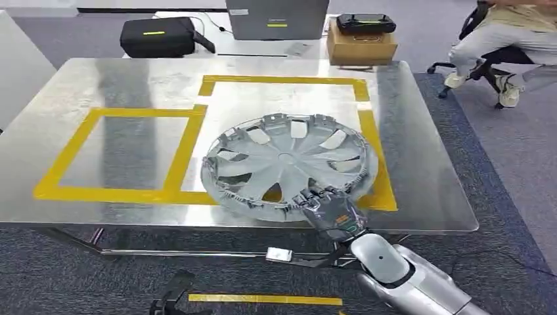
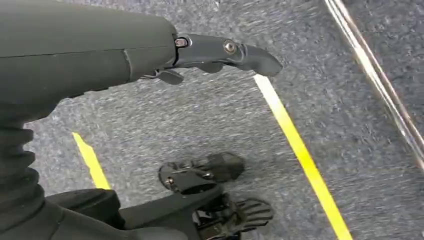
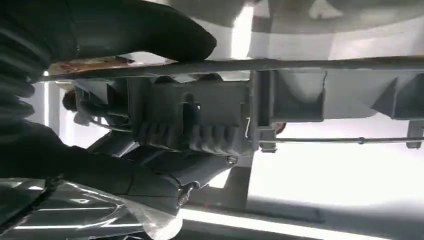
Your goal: Take the parts from the cabinet and place them on the table.
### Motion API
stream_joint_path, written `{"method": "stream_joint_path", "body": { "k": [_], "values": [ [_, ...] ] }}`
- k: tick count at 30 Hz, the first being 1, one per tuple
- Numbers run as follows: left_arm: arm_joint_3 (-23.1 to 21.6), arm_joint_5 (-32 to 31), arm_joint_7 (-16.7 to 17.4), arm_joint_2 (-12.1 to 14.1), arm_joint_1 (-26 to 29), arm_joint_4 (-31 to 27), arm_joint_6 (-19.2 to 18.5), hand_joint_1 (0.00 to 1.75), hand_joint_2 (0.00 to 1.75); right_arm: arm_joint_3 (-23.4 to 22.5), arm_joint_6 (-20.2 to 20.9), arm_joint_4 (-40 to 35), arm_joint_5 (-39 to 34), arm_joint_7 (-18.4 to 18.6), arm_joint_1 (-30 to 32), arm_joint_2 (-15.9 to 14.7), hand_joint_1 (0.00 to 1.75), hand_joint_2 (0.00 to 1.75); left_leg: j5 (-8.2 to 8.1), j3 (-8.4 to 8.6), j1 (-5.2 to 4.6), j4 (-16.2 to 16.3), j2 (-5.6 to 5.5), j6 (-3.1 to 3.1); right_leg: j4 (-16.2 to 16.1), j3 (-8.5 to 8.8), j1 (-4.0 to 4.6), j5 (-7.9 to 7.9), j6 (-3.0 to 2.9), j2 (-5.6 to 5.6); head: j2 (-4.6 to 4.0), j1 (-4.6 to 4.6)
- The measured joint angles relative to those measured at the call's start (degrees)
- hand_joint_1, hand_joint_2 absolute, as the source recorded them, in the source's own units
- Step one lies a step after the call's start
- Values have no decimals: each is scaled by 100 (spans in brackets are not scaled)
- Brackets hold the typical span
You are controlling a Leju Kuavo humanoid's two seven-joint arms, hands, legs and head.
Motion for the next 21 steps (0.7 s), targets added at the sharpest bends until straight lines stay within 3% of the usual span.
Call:
{"method": "stream_joint_path", "body": {
  "k": [3, 7, 15, 21],
  "values": [
    [0, 0, 0, 4, 13, 0, 0, 0, 175, 4, 4, 7, 0, 7, 0, 0, 143, 175, 14, 4, -12, -20, 9, 19, 1, -17, -10, 18, 12, 20, 0, -28],
    [0, 2, 0, 9, 6, 0, 2, 0, 175, 2, 11, 39, 0, 37, -3, 0, 143, 175, 16, 39, -11, -84, 18, 18, 4, -16, -4, -9, -29, 30, 0, -28],
    [0, 37, -7, 13, 9, 0, 2, 0, 175, -15, 4, 50, 31, 94, -7, -13, 143, 175, 33, 47, -2, -107, 20, -47, 14, -13, 10, -13, -64, 29, 0, -24],
    [0, 50, -57, 15, 23, 0, 2, 0, 175, -68, 6, 55, 46, 101, -14, -63, 143, 175, 33, 46, -6, -103, 19, -49, 13, -4, 1, -8, -68, 23, 0, -22]
  ]
}}
